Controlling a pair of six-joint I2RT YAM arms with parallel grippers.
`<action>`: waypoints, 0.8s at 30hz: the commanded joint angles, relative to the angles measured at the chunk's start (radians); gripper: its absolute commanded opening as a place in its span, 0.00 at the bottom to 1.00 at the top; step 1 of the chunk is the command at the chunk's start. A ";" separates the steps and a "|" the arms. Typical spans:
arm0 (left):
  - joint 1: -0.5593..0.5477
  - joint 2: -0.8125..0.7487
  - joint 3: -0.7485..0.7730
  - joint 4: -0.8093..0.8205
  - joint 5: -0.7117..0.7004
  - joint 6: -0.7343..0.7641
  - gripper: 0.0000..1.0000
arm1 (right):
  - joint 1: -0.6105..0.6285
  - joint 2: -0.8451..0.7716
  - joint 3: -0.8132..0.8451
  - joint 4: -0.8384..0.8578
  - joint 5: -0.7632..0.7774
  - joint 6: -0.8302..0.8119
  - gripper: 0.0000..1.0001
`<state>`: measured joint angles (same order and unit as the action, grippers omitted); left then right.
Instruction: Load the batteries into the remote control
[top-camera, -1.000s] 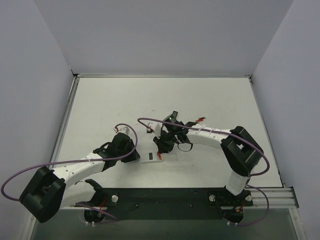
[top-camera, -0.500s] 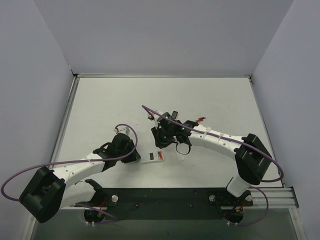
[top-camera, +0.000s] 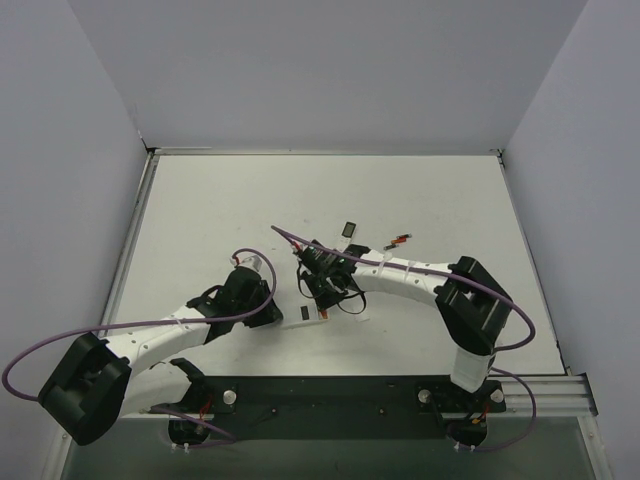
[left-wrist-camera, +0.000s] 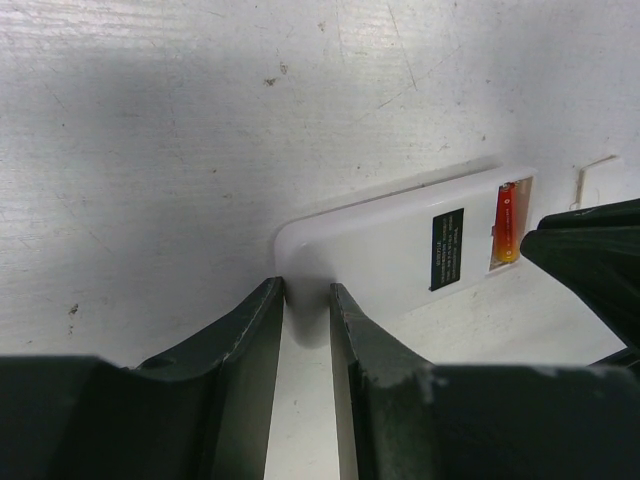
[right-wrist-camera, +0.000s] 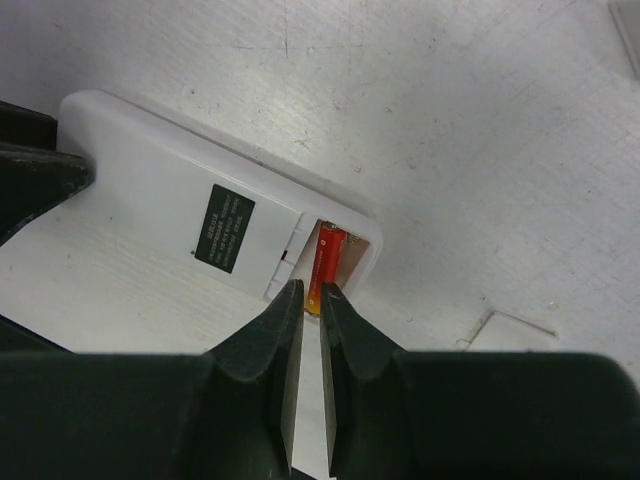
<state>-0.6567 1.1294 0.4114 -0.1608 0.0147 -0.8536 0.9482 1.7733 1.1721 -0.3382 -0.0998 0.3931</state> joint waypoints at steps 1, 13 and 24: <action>-0.014 -0.011 -0.005 0.032 0.037 -0.005 0.34 | 0.006 0.027 0.049 -0.059 0.034 0.026 0.08; -0.012 -0.040 -0.017 0.029 0.037 -0.012 0.39 | 0.011 0.055 0.054 -0.073 0.072 0.027 0.09; -0.012 -0.120 -0.054 0.026 -0.001 -0.041 0.53 | -0.011 -0.123 -0.002 -0.042 0.127 0.110 0.19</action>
<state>-0.6659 1.0409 0.3611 -0.1600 0.0319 -0.8783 0.9493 1.7424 1.1969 -0.3630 -0.0319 0.4469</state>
